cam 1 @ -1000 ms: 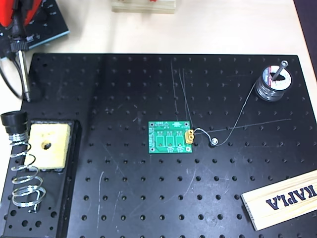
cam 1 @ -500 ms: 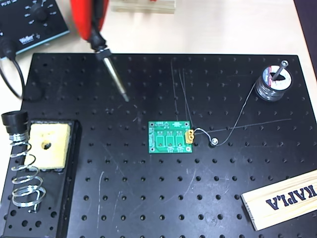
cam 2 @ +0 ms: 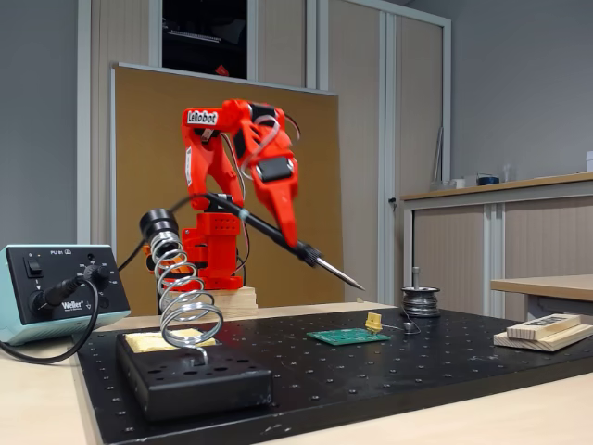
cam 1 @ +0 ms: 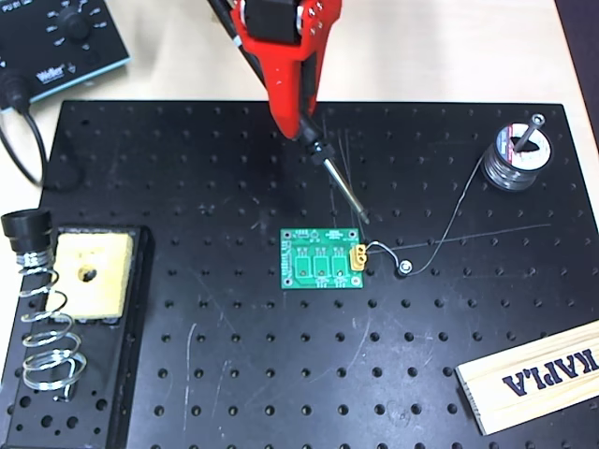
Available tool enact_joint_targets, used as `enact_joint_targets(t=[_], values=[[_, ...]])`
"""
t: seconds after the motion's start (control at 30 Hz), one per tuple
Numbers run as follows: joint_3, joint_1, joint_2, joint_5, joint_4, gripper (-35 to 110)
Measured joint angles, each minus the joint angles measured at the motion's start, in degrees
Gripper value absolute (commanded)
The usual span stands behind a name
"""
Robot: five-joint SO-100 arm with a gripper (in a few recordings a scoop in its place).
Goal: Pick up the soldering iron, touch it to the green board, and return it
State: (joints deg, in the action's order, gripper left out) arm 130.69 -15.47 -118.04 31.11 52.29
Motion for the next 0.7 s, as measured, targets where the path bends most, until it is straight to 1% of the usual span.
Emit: enact_joint_targets(t=[0.37,0.7], values=[[4.9,-0.3,0.4,0.4,-6.7,0],[5.5,-0.3,6.3,1.4,-11.0,0]])
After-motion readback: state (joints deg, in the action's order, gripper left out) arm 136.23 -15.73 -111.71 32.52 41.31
